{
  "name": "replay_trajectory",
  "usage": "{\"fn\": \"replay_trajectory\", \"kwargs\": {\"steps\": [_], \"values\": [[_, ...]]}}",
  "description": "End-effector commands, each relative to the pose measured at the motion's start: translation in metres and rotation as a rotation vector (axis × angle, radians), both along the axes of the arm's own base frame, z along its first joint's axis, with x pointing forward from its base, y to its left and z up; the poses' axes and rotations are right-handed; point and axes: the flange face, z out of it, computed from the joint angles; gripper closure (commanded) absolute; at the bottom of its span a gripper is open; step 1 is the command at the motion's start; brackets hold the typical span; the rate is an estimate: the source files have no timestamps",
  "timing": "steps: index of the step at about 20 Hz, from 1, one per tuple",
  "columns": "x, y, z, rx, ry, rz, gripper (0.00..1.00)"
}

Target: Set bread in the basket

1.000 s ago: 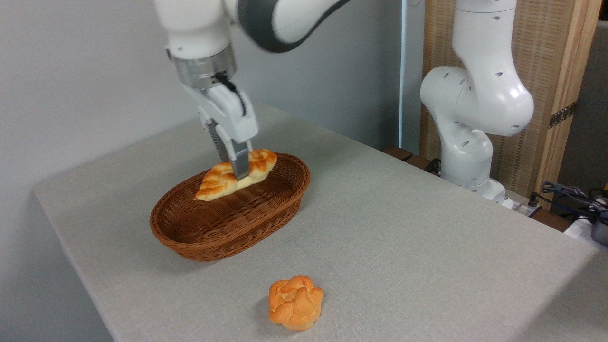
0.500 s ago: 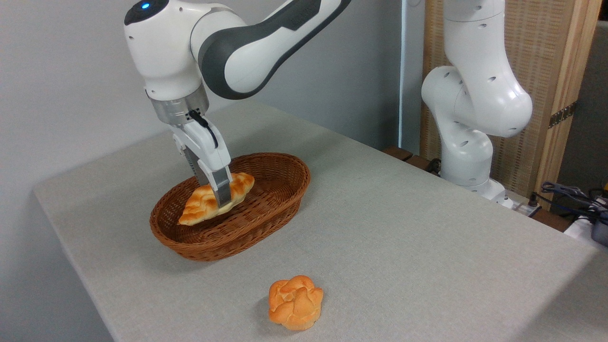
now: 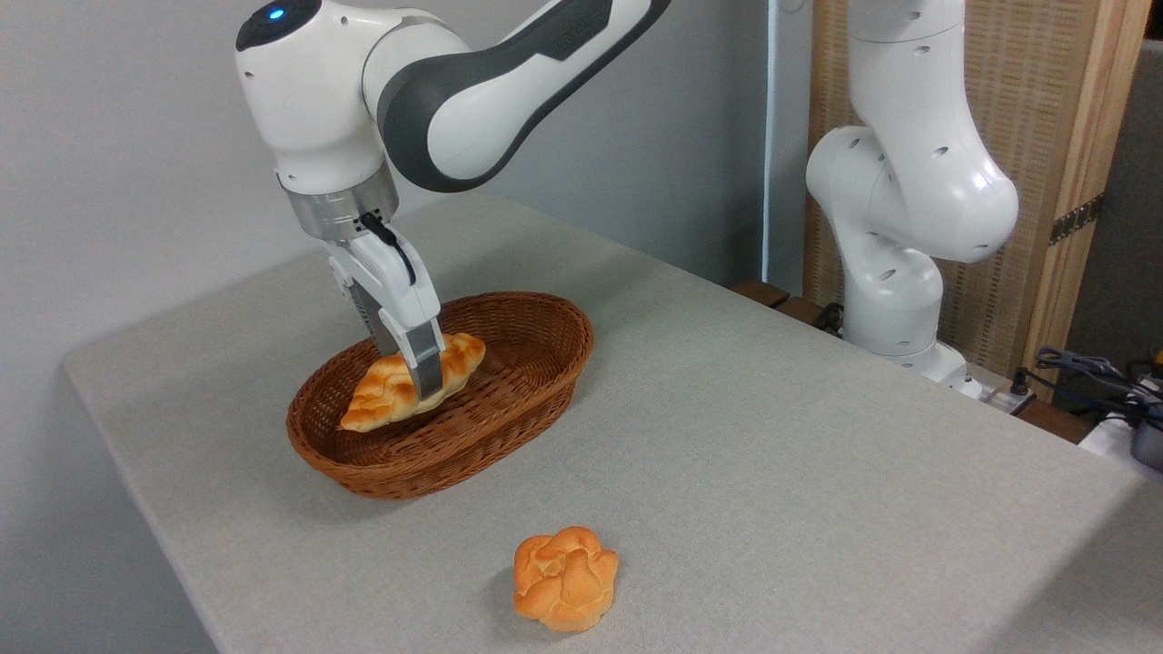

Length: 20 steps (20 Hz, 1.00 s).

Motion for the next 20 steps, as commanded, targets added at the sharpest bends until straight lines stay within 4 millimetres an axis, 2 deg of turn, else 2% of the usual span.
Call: {"fn": "replay_trajectory", "kwargs": {"steps": [1,7,8,12,14,18,20], "values": [[0.003,-0.001,0.007,0.008,-0.015,0.006,0.00],[0.002,-0.001,0.009,0.002,-0.015,0.017,0.00],[0.001,-0.001,0.014,-0.002,-0.021,0.018,0.00],[-0.009,0.012,0.059,-0.011,-0.086,0.032,0.00],[-0.013,0.032,0.075,0.003,-0.088,0.051,0.00],[-0.008,0.087,0.126,0.068,-0.108,0.104,0.00],[-0.011,0.099,0.138,0.098,-0.095,0.045,0.00]]}}
